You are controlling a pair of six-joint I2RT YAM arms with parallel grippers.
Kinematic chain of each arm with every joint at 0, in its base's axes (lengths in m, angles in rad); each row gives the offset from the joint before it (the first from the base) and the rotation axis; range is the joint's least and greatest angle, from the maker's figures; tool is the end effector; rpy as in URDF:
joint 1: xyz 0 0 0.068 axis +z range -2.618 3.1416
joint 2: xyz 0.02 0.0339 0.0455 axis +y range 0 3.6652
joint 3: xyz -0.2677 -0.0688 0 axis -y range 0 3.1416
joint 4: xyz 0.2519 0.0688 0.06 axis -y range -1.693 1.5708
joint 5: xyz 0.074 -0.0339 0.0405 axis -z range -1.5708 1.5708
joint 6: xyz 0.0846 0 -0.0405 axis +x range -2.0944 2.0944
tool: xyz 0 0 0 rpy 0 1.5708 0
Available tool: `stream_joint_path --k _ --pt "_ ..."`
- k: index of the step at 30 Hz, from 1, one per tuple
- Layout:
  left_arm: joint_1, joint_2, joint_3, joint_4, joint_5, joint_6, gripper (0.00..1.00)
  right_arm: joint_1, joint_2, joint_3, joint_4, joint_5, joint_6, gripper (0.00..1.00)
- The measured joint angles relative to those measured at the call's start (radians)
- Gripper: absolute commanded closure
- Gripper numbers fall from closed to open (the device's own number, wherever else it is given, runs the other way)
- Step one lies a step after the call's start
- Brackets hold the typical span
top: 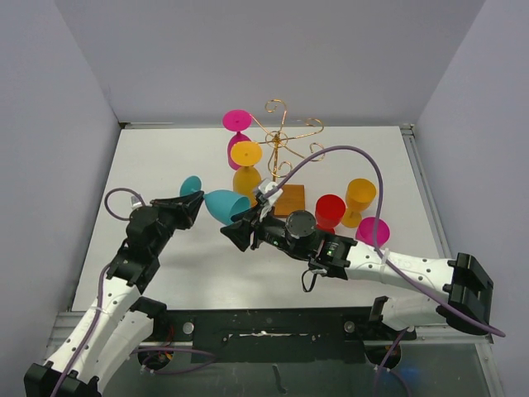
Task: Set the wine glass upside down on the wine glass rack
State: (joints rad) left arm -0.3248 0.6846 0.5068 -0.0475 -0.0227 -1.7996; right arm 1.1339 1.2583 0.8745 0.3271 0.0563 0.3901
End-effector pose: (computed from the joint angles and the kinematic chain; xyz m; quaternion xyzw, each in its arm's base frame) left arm 0.2145 -0.0702 0.2619 -0.5311 0.5741 -0.5399 0.3112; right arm 0.1532 0.3169 0.3206 -0.2460 0.6839 0.4591 0.5108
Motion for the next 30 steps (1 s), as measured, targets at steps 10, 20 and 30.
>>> stream_joint_path --k 10,20,30 --pt "0.026 0.024 0.029 0.0 -0.005 0.19 1.0 0.0 -0.08 0.056 -0.14 0.027 0.016 0.47" --pt "0.034 0.087 0.203 0.007 0.049 0.738 1.0 -0.082 -0.16 0.195 -0.299 0.017 0.096 0.44" --pt "0.034 0.082 0.287 0.008 0.148 1.181 1.0 -0.197 -0.166 0.318 -0.382 -0.07 0.241 0.43"
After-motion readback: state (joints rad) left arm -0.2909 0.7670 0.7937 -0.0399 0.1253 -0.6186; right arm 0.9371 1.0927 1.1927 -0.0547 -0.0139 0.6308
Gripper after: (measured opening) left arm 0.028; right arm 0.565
